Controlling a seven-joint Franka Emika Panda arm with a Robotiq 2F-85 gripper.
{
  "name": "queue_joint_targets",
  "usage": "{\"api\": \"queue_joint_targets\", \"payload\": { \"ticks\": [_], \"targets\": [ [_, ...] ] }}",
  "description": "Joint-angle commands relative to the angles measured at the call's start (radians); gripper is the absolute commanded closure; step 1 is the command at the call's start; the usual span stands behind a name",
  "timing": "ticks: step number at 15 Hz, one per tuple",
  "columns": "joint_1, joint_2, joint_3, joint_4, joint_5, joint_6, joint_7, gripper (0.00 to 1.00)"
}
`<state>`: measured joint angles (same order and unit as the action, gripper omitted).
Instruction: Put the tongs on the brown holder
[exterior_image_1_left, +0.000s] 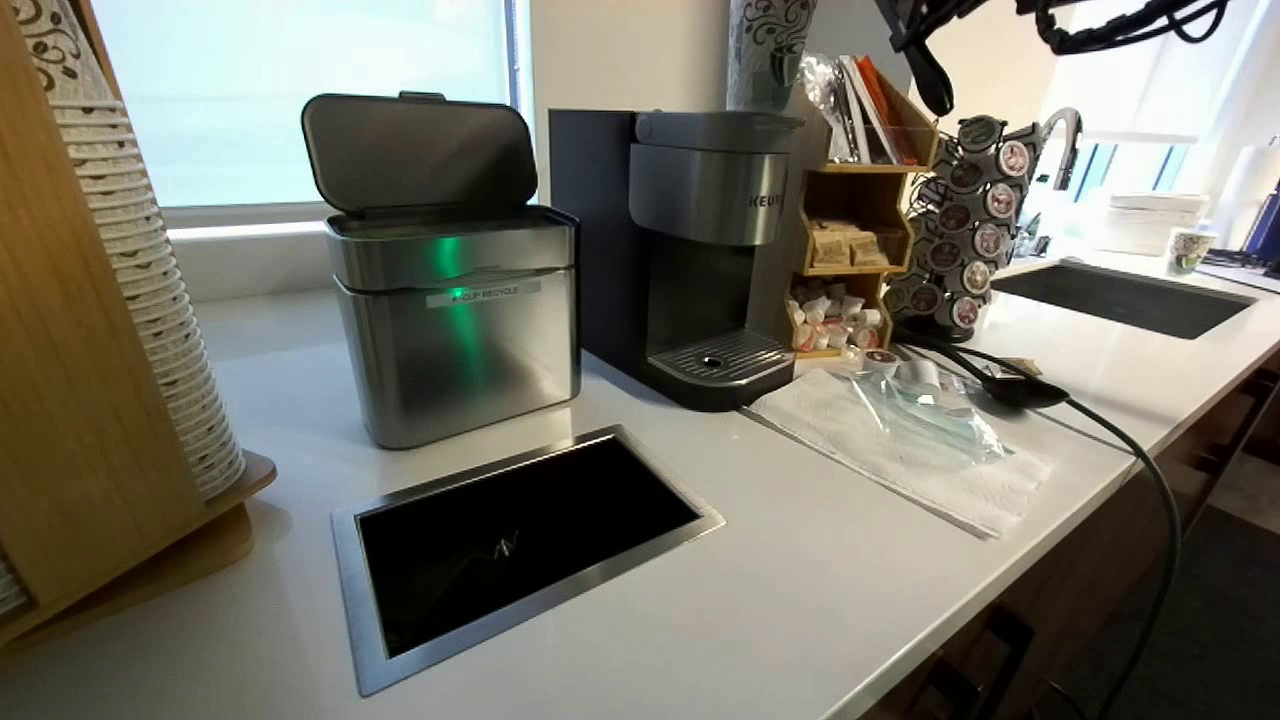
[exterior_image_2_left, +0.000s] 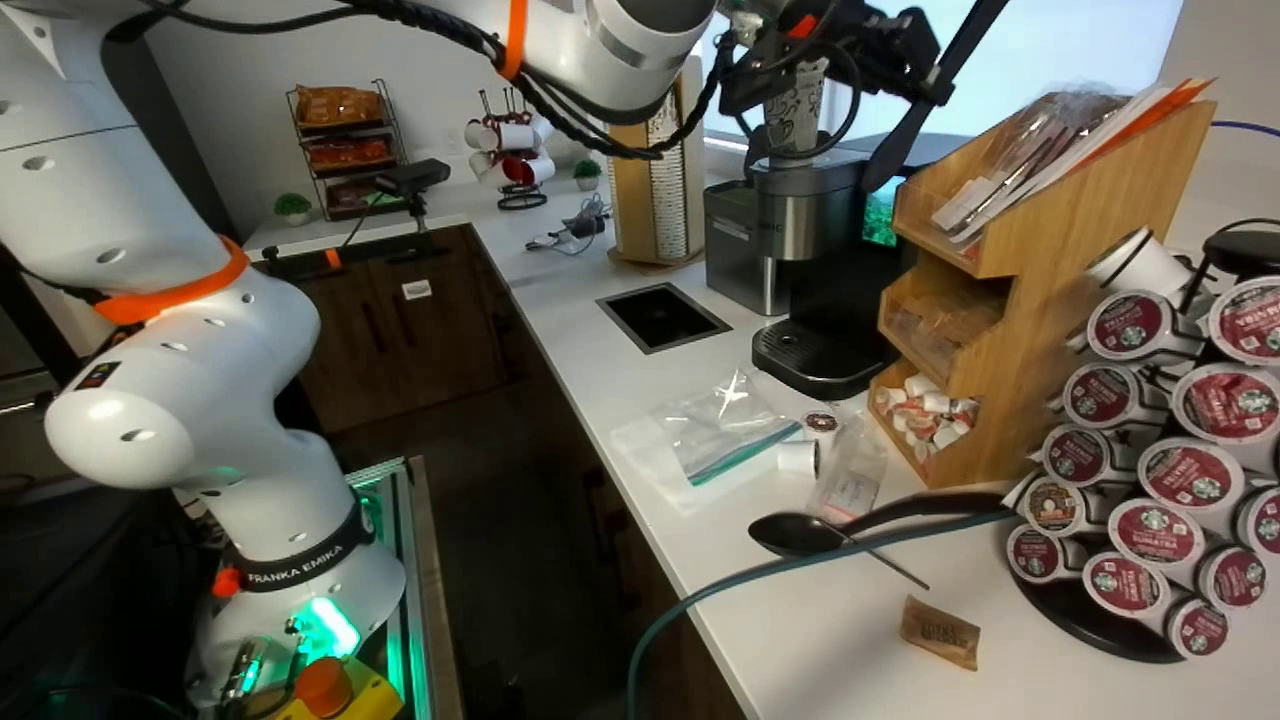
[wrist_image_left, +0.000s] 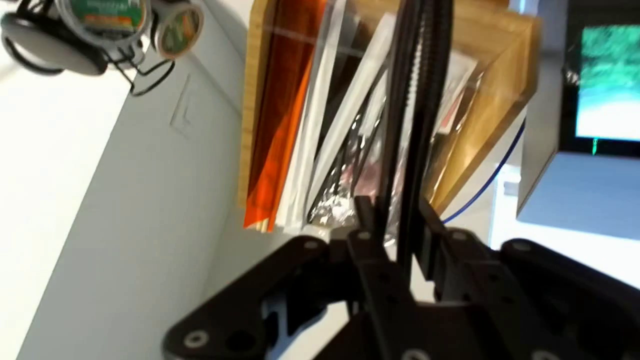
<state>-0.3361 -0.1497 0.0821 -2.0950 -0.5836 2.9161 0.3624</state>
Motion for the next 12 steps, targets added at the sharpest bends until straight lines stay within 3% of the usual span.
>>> {"api": "queue_joint_targets", "payload": {
  "ticks": [1, 2, 4, 5, 6, 12],
  "targets": [
    [-0.012, 0.019, 0.000, 0.039, -0.013, 0.002, 0.024, 0.94],
    [-0.017, 0.033, -0.001, 0.064, -0.015, 0.002, 0.028, 0.78],
    [-0.016, 0.036, -0.002, 0.062, -0.015, 0.002, 0.027, 0.78],
    [-0.015, 0.035, 0.001, 0.059, -0.015, 0.002, 0.027, 0.94],
    [-0.023, 0.059, 0.007, 0.089, -0.039, 0.021, 0.054, 0.94],
    [0.015, 0.235, 0.007, 0.292, 0.153, 0.033, 0.010, 0.94]
  ]
}}
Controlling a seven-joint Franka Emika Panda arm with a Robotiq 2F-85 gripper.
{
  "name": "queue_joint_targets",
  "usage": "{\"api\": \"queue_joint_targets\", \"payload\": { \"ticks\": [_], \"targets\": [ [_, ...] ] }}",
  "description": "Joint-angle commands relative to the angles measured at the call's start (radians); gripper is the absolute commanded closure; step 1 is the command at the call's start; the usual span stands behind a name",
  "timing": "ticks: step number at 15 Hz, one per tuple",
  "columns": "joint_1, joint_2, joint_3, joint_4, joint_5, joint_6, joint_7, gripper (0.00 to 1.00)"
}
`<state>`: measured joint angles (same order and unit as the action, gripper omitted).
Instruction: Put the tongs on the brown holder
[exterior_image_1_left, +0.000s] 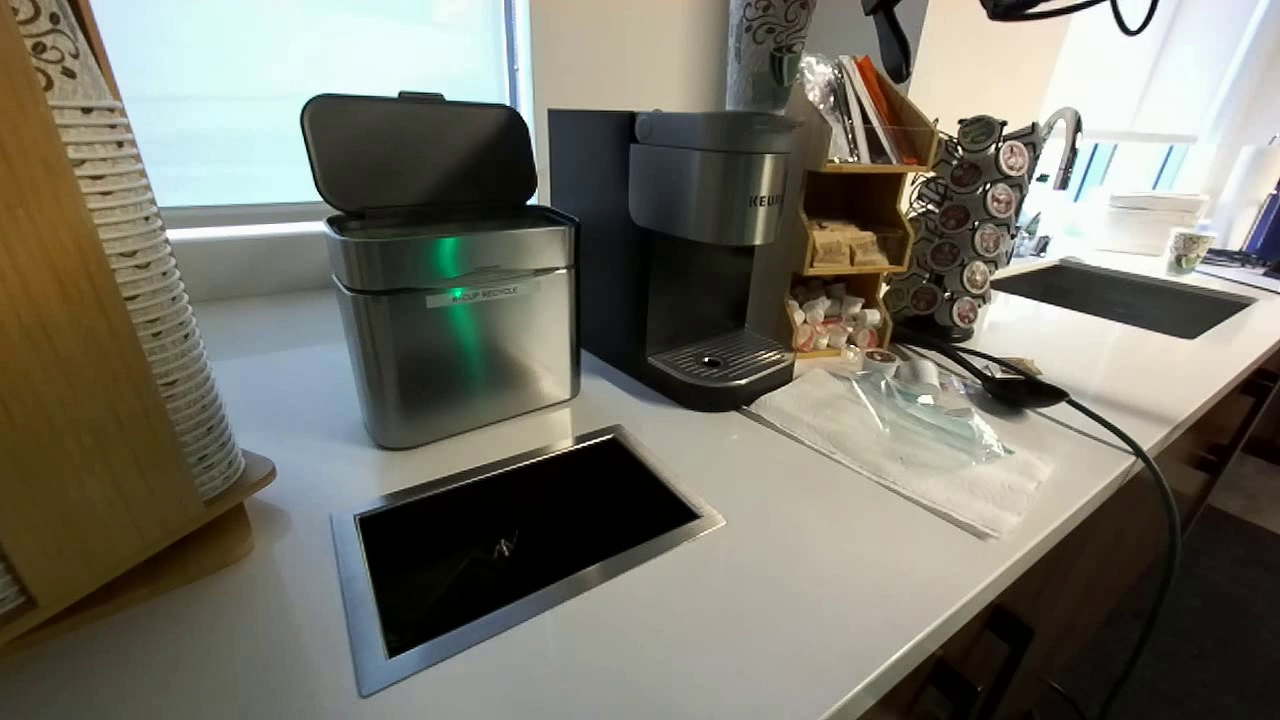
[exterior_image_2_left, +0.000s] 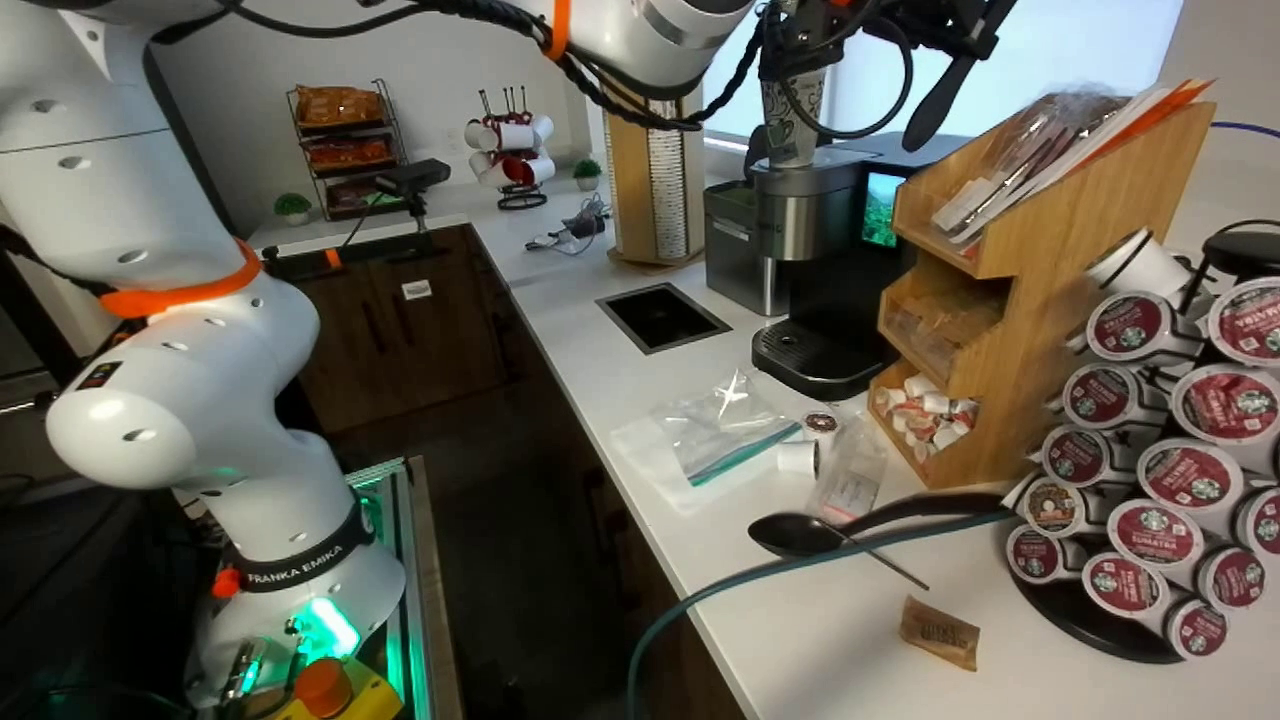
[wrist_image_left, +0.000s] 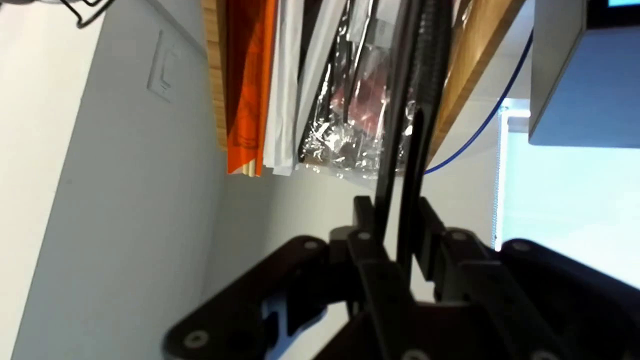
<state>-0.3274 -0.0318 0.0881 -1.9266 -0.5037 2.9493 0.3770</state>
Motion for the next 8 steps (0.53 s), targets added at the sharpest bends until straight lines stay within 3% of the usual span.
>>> {"api": "queue_joint_targets", "payload": {
  "ticks": [1, 8],
  "targets": [
    [0.003, 0.147, 0.001, 0.157, 0.080, -0.004, 0.012, 0.94],
    [-0.002, 0.298, -0.002, 0.328, 0.111, -0.023, 0.015, 0.94]
  ]
}}
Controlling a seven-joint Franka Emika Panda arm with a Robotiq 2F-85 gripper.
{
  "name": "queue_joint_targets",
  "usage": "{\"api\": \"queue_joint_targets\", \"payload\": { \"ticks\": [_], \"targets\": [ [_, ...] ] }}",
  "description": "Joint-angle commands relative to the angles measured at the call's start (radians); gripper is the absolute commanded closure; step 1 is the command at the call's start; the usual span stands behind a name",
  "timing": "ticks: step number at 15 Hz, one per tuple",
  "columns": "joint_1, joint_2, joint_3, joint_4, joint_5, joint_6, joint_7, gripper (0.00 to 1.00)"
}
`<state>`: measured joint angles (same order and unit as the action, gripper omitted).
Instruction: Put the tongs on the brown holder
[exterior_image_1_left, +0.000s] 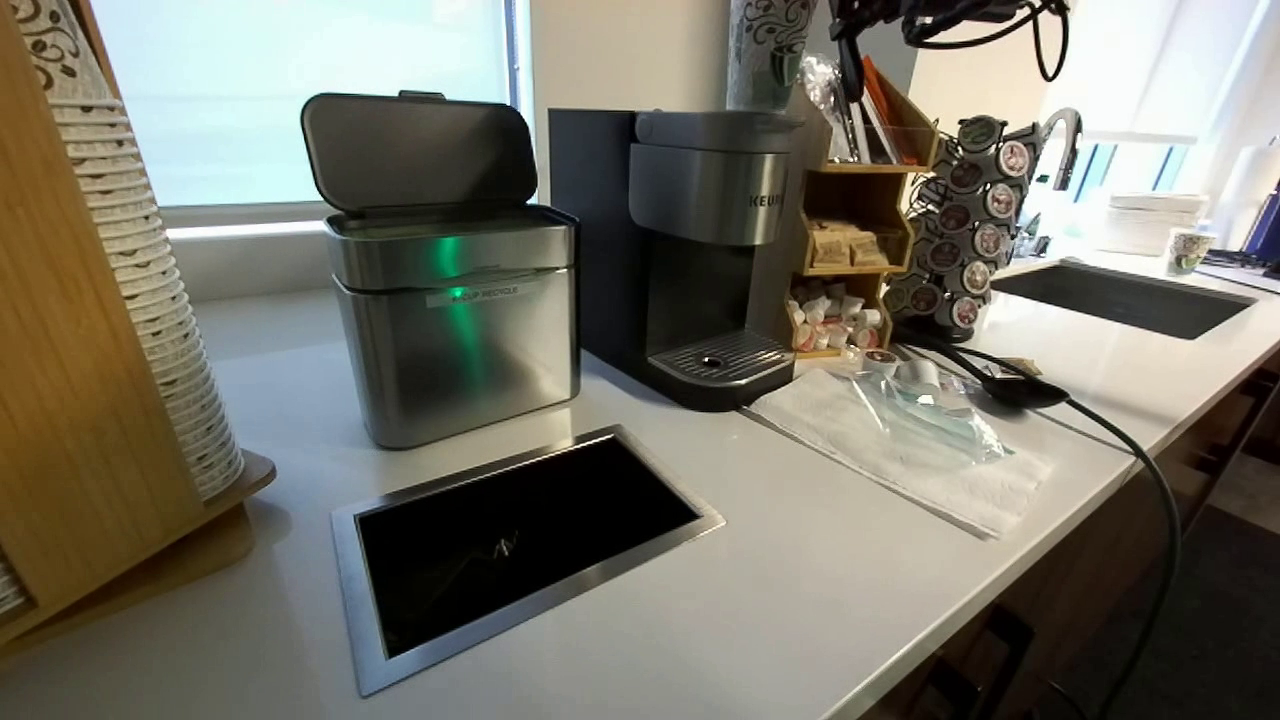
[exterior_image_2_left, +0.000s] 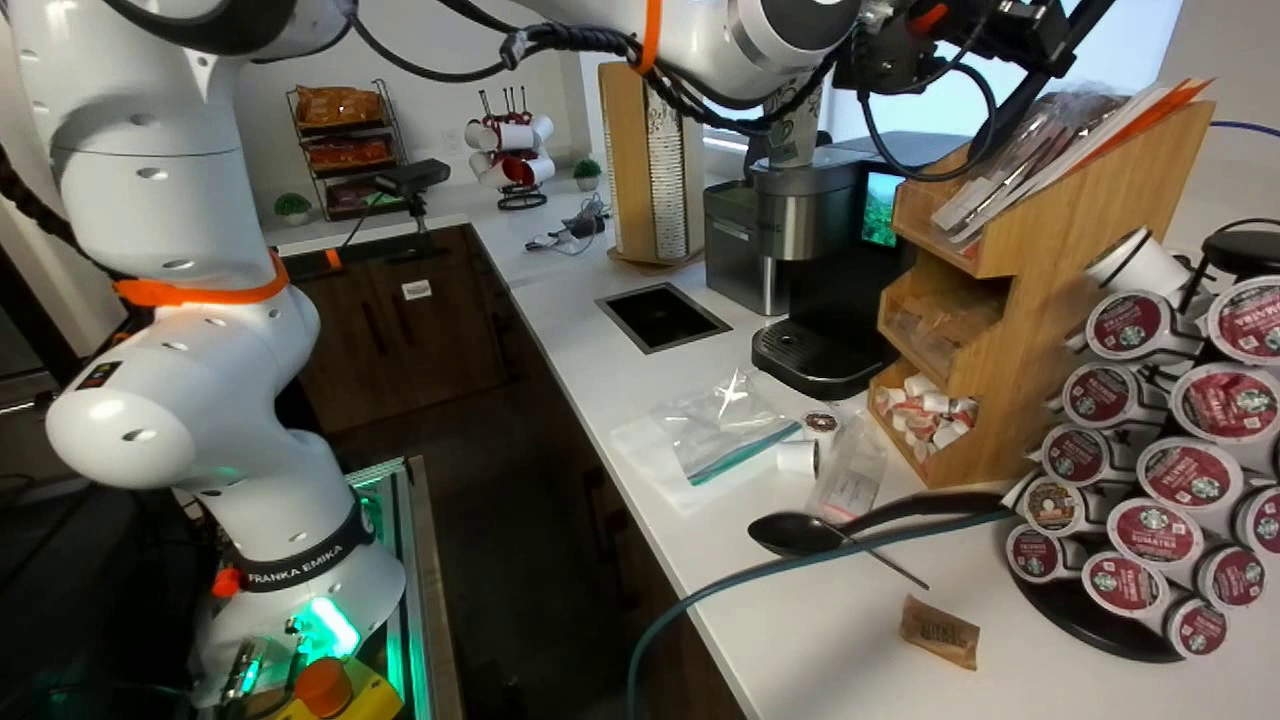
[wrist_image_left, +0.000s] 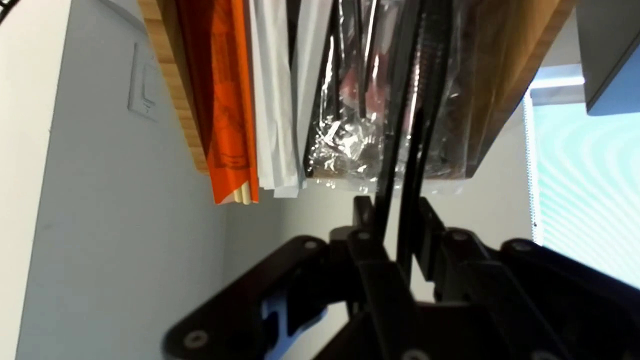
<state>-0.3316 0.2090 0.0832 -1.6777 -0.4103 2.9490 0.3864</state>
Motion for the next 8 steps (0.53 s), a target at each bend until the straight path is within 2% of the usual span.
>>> {"api": "queue_joint_targets", "payload": {
  "ticks": [1, 4, 8],
  "targets": [
    [0.008, 0.067, -0.008, 0.092, -0.002, -0.025, 0.016, 0.94],
    [0.014, 0.067, -0.021, 0.082, -0.025, -0.009, 0.023, 0.94],
    [0.025, 0.009, -0.035, 0.017, -0.053, -0.007, 0.029, 0.94]
  ]
}}
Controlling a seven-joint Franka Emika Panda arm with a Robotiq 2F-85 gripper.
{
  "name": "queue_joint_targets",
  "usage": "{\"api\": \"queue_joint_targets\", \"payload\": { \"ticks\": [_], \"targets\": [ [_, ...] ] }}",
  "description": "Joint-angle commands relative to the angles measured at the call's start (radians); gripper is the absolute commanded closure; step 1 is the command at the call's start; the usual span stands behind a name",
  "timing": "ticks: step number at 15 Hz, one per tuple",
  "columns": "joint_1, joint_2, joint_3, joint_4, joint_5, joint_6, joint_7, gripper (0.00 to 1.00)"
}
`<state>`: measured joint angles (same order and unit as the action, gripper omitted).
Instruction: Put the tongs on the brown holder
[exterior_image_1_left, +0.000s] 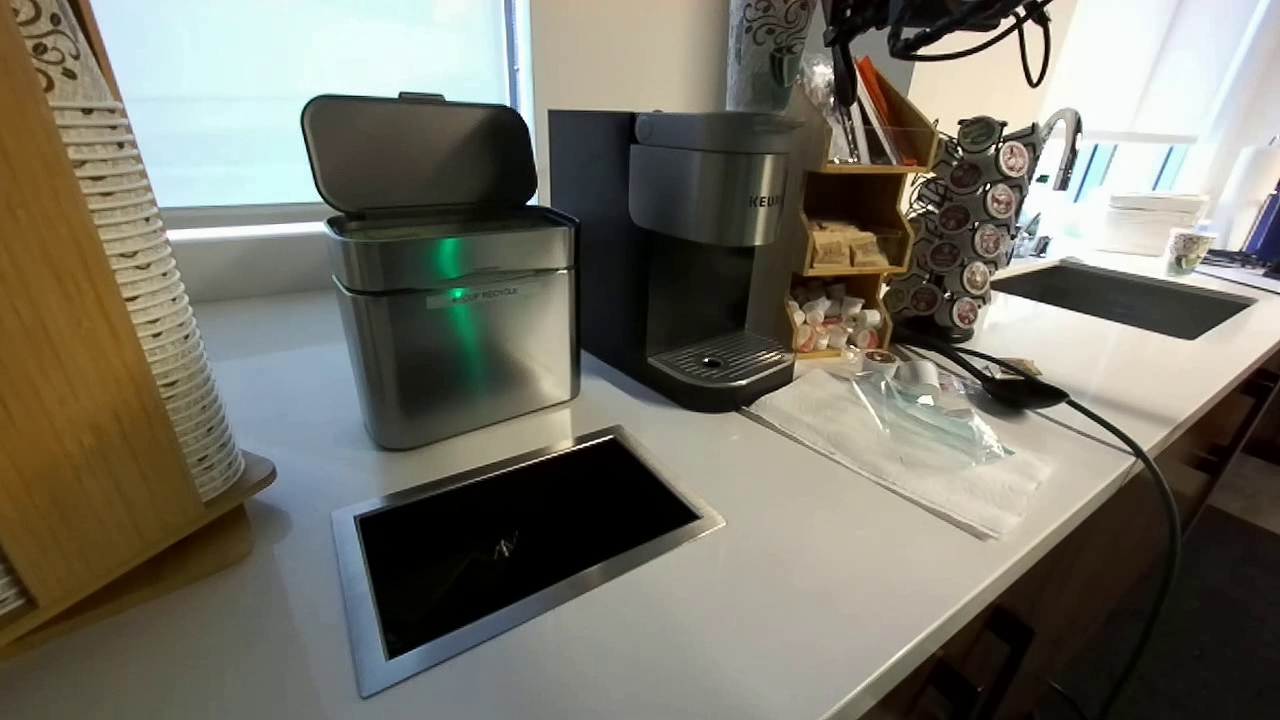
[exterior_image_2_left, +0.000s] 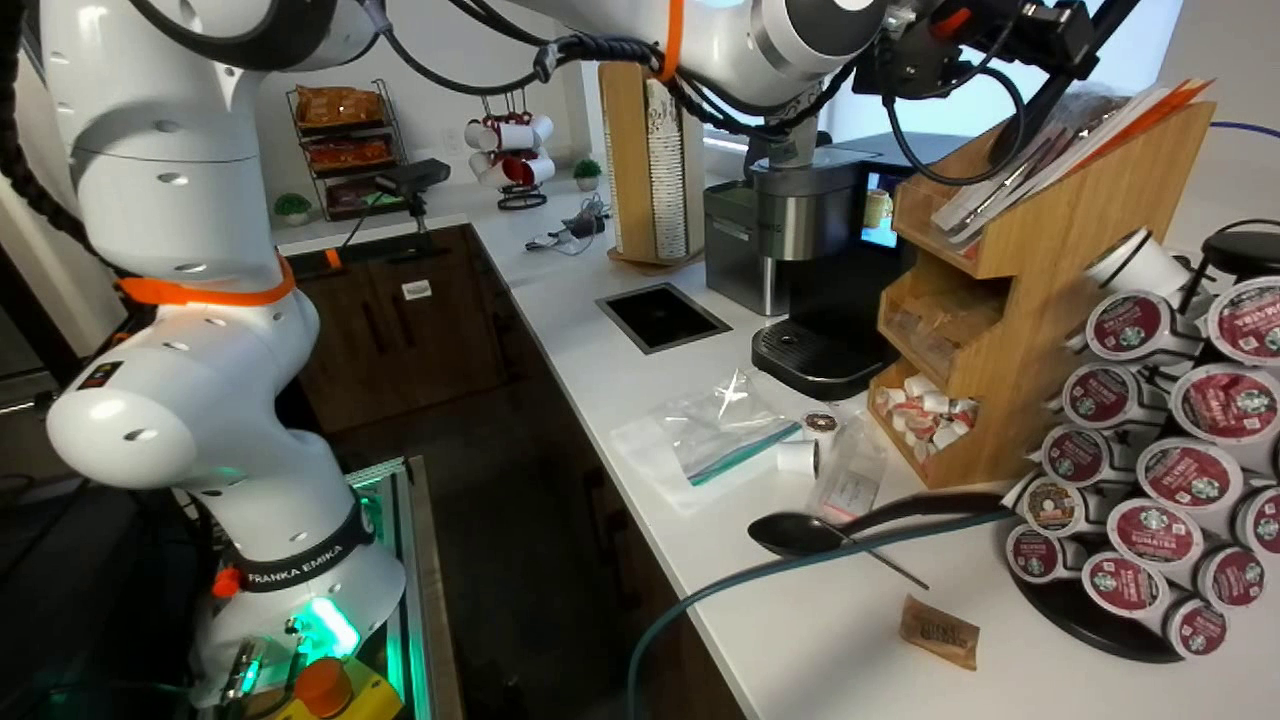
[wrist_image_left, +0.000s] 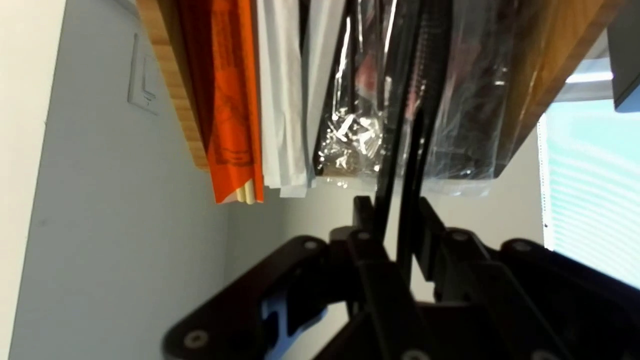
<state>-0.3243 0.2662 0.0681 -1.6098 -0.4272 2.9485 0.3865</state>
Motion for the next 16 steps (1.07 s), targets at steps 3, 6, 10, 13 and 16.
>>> {"api": "queue_joint_targets", "payload": {
  "ticks": [3, 6, 10, 13, 16],
  "targets": [
    [0.020, -0.082, -0.021, -0.096, -0.058, -0.003, 0.035, 0.94],
    [0.023, -0.110, -0.025, -0.138, -0.077, -0.008, 0.055, 0.94],
    [0.021, -0.130, -0.021, -0.180, -0.078, -0.017, 0.071, 0.94],
    [0.018, -0.132, -0.017, -0.198, -0.071, -0.016, 0.072, 0.94],
    [0.019, -0.130, -0.018, -0.206, -0.075, -0.020, 0.075, 0.94]
  ]
}}
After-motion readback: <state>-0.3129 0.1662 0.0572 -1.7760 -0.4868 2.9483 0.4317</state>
